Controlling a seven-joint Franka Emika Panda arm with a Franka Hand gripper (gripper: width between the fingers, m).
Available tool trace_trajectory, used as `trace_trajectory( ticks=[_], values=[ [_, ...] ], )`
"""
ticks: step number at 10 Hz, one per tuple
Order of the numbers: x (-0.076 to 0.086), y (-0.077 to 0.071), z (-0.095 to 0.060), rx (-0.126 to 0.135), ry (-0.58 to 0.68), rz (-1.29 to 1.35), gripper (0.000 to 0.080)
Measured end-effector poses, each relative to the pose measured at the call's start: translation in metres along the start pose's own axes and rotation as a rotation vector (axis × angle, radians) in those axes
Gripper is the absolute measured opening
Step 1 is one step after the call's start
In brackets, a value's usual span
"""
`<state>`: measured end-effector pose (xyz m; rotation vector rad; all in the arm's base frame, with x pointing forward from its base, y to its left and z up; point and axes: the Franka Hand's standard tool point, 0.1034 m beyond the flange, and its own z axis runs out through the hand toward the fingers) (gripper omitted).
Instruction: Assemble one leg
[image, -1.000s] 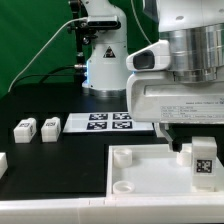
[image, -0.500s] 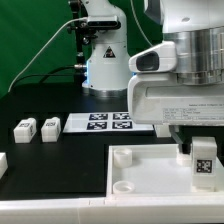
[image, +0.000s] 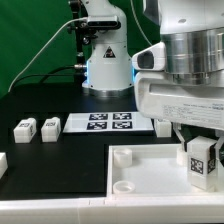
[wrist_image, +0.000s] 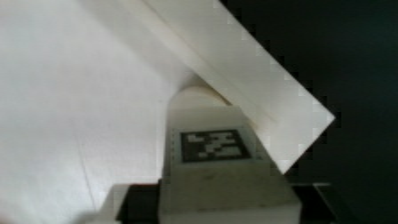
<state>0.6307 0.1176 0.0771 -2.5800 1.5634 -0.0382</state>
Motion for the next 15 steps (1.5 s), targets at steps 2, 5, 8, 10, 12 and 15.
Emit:
trace_trajectory(
  ticks=[2,5,8,10,12,15],
  values=[
    [0.0,0.0,0.001,-0.004,-0.026,0.307,0.03],
    [-0.004,0.0,0.003,0.022,-0.096,0.693,0.0296],
    [-0.005,0.0,0.004,0.022,-0.095,0.624,0.0517],
    [-0.007,0.004,0.008,0.033,-0.078,0.244,0.0626],
    [-0.003,0.009,0.011,0.042,-0.065,-0.08,0.0648],
    [-0.002,0.01,0.01,0.04,-0.053,-0.405,0.0649]
  ],
)
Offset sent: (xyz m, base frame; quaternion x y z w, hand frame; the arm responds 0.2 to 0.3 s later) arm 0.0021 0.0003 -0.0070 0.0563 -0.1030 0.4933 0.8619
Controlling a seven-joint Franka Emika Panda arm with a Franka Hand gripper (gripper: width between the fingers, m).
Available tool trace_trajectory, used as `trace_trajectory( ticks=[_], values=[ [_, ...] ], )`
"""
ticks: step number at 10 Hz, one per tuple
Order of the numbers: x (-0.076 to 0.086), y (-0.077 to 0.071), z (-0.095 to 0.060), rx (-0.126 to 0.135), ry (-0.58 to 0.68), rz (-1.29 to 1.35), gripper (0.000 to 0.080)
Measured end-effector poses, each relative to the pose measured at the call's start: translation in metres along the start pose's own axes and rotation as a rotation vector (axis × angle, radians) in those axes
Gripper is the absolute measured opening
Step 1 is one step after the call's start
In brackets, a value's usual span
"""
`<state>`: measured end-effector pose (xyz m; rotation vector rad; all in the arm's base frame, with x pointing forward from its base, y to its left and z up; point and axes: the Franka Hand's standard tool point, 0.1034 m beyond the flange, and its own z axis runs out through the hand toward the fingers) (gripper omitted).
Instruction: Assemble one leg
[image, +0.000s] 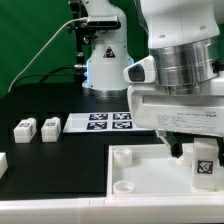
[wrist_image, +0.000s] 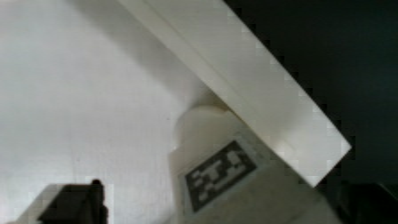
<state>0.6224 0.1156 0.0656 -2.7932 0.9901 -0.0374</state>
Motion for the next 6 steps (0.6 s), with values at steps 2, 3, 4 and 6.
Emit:
trace_trajectory(
  ticks=[2,3,4,6],
  values=[
    [-0.0024,-0.014,-0.0094,-0.066,-0.005,-0.318,0.0649],
    [-0.0008,-0.0113,-0.008,-0.066,-0.001,-0.311,0.0618],
    [-0.0009,-0.0114,-0.008,-0.066,-0.001,-0.31,0.0482],
    [-0.0007,-0.0104,-0.0077,-0.066,0.003,-0.154,0.0329]
  ],
)
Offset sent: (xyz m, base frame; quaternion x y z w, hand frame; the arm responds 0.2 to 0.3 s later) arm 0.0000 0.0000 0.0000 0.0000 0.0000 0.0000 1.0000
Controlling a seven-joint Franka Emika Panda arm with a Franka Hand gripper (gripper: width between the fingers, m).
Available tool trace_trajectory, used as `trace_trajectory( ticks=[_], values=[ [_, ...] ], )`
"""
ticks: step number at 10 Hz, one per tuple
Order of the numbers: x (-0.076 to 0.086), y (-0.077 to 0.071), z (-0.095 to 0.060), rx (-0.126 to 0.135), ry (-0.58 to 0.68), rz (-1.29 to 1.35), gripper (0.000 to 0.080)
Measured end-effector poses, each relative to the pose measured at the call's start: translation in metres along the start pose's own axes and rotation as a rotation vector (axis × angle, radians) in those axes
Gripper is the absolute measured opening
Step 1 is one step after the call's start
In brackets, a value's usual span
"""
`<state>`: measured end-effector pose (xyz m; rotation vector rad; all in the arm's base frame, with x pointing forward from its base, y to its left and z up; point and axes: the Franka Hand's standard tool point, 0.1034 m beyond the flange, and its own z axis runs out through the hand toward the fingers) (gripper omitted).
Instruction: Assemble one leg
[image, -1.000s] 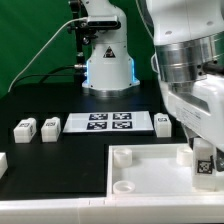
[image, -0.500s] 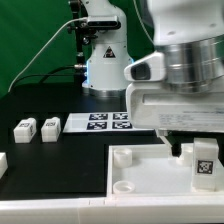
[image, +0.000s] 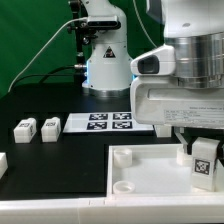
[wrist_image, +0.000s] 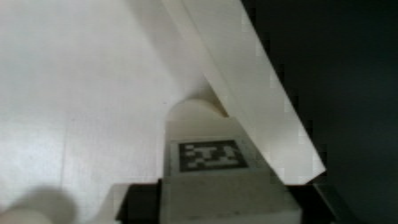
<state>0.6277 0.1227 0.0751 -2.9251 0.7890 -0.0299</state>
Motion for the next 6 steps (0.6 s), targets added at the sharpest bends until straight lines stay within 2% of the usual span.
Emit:
trace_trajectory(
  ticks=[1,3,6],
  values=[
    [0.0002,0.0014,0.0007,-0.002,-0.001,0.129,0.03],
    [-0.0004,0.0012,0.0013,0.002,-0.004,0.353,0.0298],
    [0.0013,0.0006,0.0013,0.019,-0.046,0.93,0.0295]
  ],
)
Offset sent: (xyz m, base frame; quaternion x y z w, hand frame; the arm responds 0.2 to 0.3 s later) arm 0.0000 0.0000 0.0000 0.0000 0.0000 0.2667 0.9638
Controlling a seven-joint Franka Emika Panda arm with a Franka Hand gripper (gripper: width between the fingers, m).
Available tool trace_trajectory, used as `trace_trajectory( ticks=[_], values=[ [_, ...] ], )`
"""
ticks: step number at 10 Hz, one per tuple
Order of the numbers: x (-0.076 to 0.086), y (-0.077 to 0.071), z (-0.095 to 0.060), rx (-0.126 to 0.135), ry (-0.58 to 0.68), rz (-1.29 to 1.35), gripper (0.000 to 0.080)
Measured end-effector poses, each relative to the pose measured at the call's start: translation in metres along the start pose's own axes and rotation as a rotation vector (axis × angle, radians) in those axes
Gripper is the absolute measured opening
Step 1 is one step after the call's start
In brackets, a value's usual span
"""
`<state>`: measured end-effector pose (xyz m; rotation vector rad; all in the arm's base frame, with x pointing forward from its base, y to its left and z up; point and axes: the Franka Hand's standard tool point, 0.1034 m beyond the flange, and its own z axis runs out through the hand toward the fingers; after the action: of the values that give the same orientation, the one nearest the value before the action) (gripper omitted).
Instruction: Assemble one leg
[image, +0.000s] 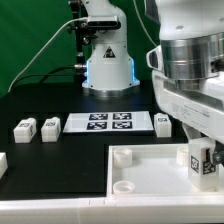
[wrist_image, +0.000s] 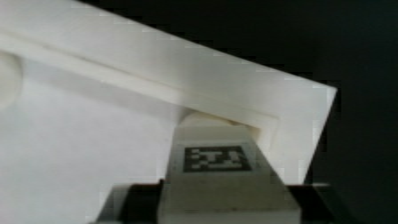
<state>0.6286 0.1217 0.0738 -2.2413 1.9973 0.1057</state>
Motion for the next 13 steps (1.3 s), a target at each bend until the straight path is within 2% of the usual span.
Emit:
trace_trajectory(
  ticks=[1,2,3,4,5,6,7,9,12,13],
  values=[
    [0.0014,-0.0001,0.0014,0.006,-0.026,0.211,0.0295],
    [0.0018,-0.0005,0.0013,0.01,-0.034,0.287,0.0295],
    [0.0015,-0.0005,0.0014,0.01,-0.033,0.254,0.0324],
    [0.0014,-0.0004,0.0015,0.01,-0.033,0.226,0.0461],
    [0.0012,-0.0004,0.0016,0.011,-0.031,0.191,0.0461],
    [0.0015,-0.0018,0.0015,0.024,-0.02,-0.04,0.0597],
    [0.0018,-0.0022,0.0011,0.025,-0.016,-0.212,0.0597],
    [0.0027,-0.0014,0.0016,0.025,-0.008,-0.578,0.0648],
    [0.0072,-0.0014,0.0011,0.014,0.012,-0.903,0.0649],
    [0.0079,-0.0028,0.0011,-0.018,0.04,-1.191,0.0649]
  ],
)
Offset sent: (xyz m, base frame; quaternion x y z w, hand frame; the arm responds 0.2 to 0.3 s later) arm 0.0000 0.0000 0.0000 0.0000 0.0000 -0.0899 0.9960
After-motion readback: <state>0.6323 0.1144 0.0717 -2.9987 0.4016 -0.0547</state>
